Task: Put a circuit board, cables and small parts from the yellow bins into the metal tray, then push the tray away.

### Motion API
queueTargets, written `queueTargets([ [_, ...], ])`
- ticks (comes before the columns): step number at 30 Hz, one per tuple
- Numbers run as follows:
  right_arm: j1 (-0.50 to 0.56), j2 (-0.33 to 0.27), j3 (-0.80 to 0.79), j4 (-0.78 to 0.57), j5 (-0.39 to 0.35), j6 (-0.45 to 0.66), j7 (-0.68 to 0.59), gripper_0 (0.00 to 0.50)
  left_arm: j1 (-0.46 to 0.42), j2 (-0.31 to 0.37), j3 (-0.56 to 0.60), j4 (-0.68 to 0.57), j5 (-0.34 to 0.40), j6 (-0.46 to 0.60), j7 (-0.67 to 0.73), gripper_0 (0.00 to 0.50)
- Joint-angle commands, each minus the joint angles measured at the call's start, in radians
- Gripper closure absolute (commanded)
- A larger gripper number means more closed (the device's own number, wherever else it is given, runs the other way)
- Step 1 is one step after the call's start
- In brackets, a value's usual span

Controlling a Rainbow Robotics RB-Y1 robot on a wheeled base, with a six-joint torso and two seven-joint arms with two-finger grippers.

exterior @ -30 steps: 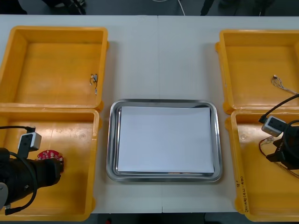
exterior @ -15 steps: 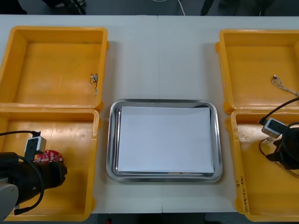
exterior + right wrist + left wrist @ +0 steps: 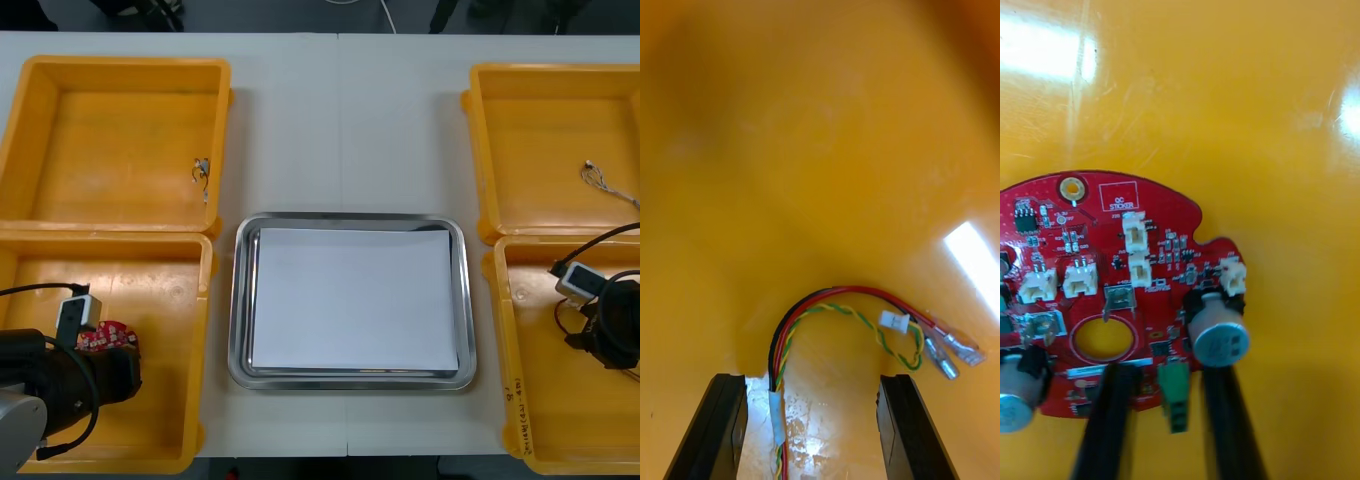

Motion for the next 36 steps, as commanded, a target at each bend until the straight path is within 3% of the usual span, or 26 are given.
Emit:
queueTargets([
  [1,0.036,-0.045,0.006,-0.009,0.018,-0.029,0.039,0.0,0.028,0.025,-0.02,-0.003,-0.006,-0.012,-0.097,0.5],
  [13,0.076,-0.049,0.007,-0.038,0.048,-0.052,0.047,0.0,0.013,0.025,-0.007,-0.02,0.0,0.016,-0.103,0.5],
  [25,0.096,-0.048,0.007,-0.057,0.067,-0.072,0.047,0.0,-0.101,0.023,0.105,-0.173,0.038,0.335,-0.077,0.5],
  [36,0.099,-0.028,0.007,-0.057,0.074,-0.078,0.048,0.0,-0.293,0.023,0.164,-0.24,0.072,0.58,-0.057,0.5],
])
